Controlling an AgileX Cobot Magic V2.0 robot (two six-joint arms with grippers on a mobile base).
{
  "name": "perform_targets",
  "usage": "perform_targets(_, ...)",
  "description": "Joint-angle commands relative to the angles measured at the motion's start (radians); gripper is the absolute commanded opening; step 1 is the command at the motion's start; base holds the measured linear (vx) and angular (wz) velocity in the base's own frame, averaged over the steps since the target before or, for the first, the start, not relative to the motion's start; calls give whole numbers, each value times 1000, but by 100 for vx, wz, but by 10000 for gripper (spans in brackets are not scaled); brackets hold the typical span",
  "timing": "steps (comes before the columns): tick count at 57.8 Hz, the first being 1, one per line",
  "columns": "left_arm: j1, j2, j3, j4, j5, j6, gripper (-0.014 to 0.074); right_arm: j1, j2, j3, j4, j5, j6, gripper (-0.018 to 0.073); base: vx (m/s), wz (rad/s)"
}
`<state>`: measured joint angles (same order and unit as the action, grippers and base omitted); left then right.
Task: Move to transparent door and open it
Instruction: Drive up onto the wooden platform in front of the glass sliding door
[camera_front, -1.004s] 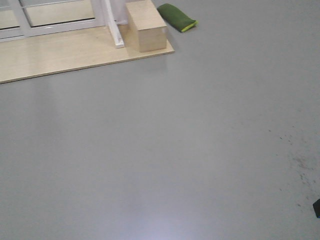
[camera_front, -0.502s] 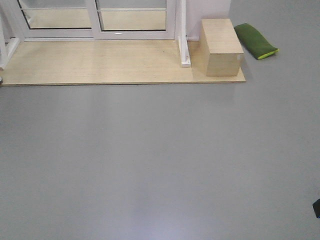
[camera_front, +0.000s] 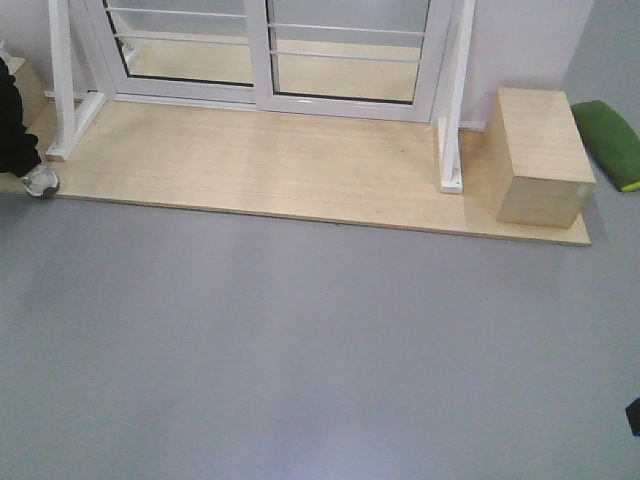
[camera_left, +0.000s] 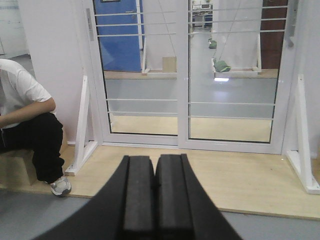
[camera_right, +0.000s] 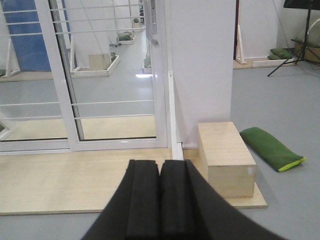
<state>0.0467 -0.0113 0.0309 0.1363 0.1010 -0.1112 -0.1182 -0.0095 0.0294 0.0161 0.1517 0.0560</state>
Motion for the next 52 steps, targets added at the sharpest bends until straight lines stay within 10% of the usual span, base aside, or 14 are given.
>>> perform_targets(1,1,-5,13,-4,-83,-8,3,-1,-16,4,-2,-82,-11,-6,58,20)
perform_targets(52,1,-5,13,-4,-83,-8,3,-1,-16,4,-2,-82,-11,-6,55,-1)
